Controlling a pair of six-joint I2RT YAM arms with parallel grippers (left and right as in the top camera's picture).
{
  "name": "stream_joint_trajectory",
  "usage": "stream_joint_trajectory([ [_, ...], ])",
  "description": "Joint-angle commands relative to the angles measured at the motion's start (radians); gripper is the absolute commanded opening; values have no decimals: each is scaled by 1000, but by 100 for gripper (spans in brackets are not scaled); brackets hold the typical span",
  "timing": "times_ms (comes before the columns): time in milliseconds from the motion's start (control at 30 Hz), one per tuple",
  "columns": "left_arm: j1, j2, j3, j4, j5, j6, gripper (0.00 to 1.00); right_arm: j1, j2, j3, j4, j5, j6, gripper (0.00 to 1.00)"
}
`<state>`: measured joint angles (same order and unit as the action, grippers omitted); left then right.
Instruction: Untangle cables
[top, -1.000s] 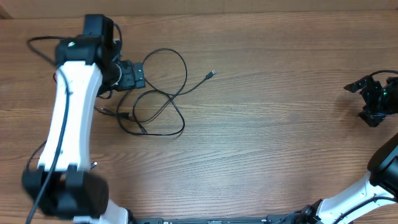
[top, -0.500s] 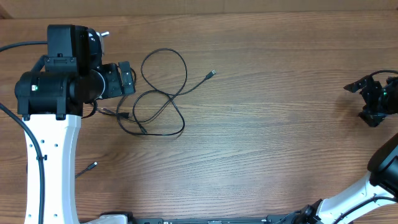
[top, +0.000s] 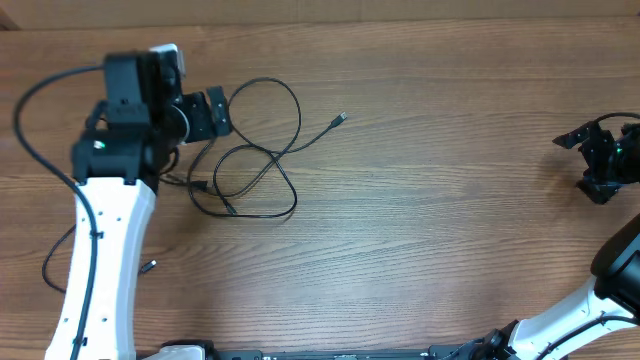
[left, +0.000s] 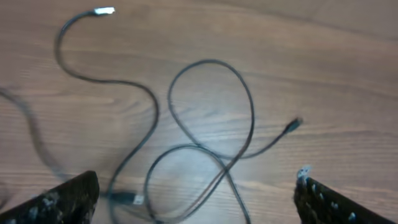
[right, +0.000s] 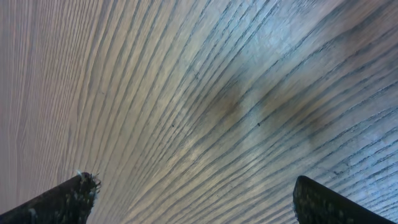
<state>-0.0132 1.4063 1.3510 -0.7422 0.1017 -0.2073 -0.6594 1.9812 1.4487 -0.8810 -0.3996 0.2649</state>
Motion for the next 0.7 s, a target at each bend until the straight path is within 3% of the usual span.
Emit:
stream_joint_trajectory([
  [0, -1, -82, -142, 123, 90, 10, 100, 1, -24, 18, 6, 6, -4, 100],
  [667, 0, -493, -1036, 1092, 138, 1, 99, 1, -24, 18, 6, 6, -4, 100],
])
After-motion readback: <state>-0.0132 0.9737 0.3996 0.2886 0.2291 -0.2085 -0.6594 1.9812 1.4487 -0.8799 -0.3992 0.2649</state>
